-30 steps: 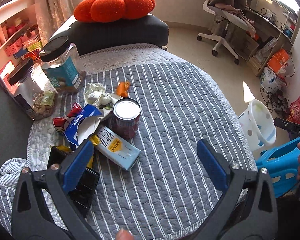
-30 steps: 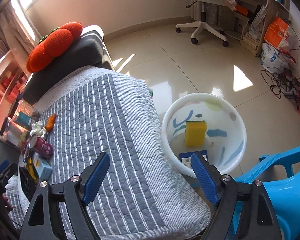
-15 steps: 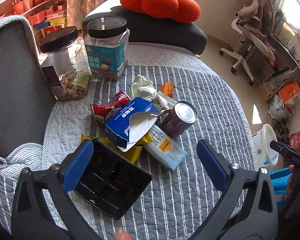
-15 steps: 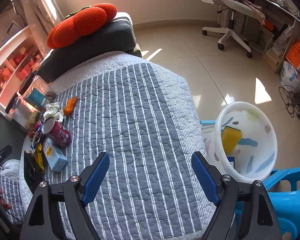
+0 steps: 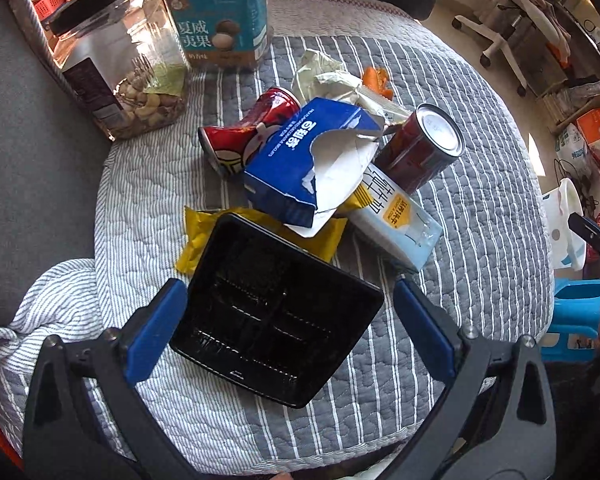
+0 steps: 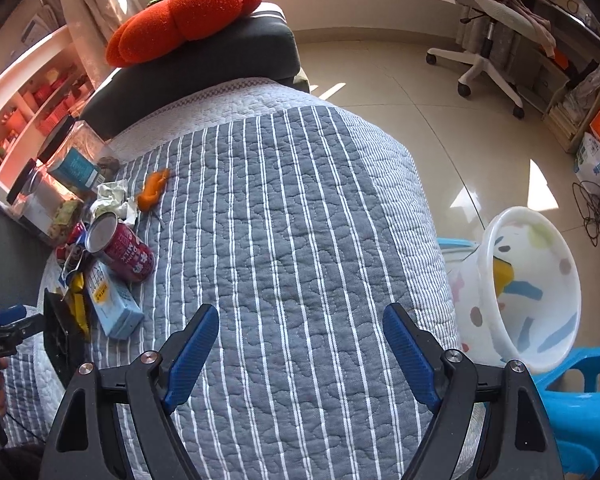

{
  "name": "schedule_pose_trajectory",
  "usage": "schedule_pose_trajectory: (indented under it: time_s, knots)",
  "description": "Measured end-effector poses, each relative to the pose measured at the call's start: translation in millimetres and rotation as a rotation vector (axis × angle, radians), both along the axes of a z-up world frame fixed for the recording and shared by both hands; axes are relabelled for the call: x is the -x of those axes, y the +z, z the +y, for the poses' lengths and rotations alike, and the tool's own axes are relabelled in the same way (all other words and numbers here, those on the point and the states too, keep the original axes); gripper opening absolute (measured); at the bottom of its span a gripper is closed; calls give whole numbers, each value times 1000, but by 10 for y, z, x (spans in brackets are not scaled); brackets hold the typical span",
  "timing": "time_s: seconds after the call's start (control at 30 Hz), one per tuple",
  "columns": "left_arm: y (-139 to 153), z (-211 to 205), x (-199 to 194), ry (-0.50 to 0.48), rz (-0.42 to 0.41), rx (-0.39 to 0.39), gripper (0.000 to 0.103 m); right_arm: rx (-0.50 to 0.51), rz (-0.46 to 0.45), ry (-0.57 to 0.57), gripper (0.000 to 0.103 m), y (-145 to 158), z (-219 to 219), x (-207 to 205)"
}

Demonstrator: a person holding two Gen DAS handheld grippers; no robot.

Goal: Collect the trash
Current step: 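Grasp the black plastic tray with the left tool while the right tool grasps the milk carton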

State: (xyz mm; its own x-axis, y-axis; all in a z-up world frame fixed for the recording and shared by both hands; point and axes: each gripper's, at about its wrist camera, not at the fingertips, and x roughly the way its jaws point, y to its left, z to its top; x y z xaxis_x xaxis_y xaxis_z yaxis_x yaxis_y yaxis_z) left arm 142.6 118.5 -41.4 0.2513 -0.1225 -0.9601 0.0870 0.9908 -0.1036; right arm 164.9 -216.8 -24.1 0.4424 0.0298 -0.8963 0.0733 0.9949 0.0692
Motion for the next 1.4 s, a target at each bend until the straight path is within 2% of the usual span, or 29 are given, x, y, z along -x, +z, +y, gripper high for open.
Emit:
schedule_pose_trajectory:
  time_s: [0.07, 0.23, 0.37, 0.47, 0.5, 0.53, 0.57, 0.73, 0.93, 1.3, 1.37, 1.4]
  knots:
    - [8, -31, 42, -38, 0, 29, 99, 0, 6, 6, 85, -26, 37, -13]
    - [-99, -185, 152, -159, 47, 35, 98, -7, 18, 27, 85, -77, 135, -29]
    - [-286, -261, 140, -191, 80, -26, 97, 1, 24, 36, 85, -105, 185, -34]
    - [-379, -286, 106, -199, 94, -49, 85, 5, 28, 40, 85, -126, 217, -30]
    - [-392, -291, 99, -202, 89, -58, 78, 6, 29, 43, 85, -132, 229, -32]
    - [-410, -292, 92, -205, 92, -54, 65, 8, 31, 46, 85, -138, 246, -32]
    - [-428, -287, 87, -206, 101, -42, 63, 9, 31, 51, 85, -143, 268, -34]
    - [-278, -251, 145, -189, 44, -22, 62, -18, 23, 124, 85, -175, 528, -69]
    - [11, -69, 229, -114, -35, -41, 62, -50, 44, 266, 85, -370, 1113, -164]
    - [-42, 177, 277, -65, 1, -53, 62, -71, 97, 457, 85, -863, 1952, -287]
    - [-56, 170, 274, -68, 9, -57, 62, -63, 88, 475, 79, -908, 2019, -291]
    - [-60, 169, 265, -66, 10, -58, 62, -69, 90, 486, 64, -921, 2034, -291]
